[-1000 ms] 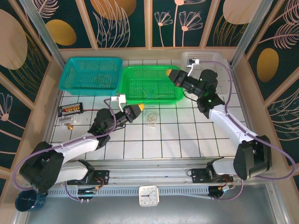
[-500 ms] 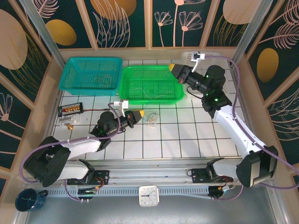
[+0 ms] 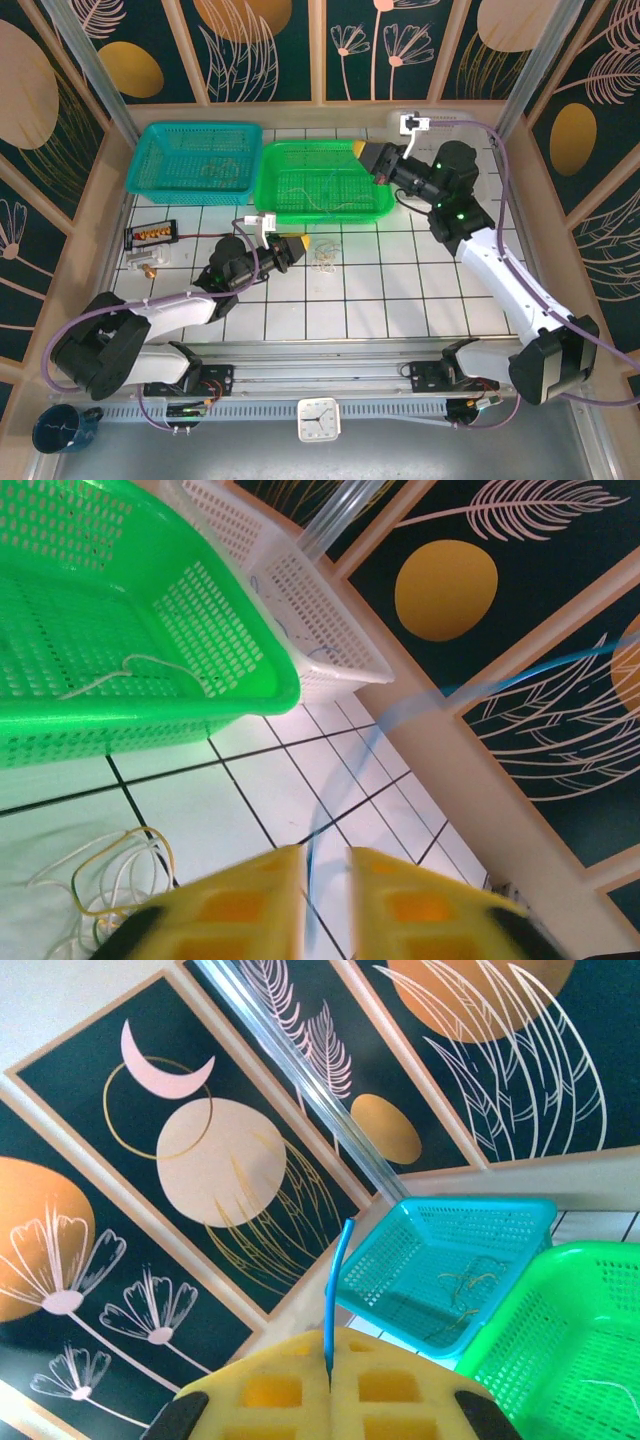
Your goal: Untangle the cables
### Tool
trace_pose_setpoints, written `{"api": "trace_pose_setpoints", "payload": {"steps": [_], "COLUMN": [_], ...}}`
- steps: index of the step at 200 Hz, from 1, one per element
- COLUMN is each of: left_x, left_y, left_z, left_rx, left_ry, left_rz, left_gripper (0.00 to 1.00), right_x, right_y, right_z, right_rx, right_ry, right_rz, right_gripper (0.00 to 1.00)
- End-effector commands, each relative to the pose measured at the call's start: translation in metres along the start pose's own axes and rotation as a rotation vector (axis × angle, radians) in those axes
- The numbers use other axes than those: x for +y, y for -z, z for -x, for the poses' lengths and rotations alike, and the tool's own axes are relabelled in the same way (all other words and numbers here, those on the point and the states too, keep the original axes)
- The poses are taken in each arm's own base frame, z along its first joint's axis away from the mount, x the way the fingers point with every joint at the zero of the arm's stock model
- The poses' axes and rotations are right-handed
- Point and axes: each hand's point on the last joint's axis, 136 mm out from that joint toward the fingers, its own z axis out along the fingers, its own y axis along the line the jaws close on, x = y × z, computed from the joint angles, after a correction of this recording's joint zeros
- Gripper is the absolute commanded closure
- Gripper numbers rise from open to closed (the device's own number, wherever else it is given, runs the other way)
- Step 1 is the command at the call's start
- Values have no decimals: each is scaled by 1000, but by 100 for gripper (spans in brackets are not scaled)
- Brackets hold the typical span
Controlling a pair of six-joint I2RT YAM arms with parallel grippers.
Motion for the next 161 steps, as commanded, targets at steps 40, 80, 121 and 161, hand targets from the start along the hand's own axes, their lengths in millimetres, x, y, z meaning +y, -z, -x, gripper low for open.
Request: {"api": "trace_pose_setpoints", "payload": {"steps": [40,80,121,161], "left_x": [-33,-58,-86,-97], "left_y": [7,7,-5,-25], "left_z": [37,61,82,89], "left_rx": [-64,-82,-78,-48], "left_ry": [-161,-262,-329,-349], "left_rz": [-27,-53,-126,-183], "left_gripper": [38,25,21,21], "right_x": [9,14,20,36], "right_y": [2,0,-6,-15], "right_z": [-6,-18,-28,-41], "right_rx": [17,57,83,113], "right_ry": [162,181,186,182], "right_rz": [-47,-43,-36,5], "right_gripper": [100,100,100,100]}}
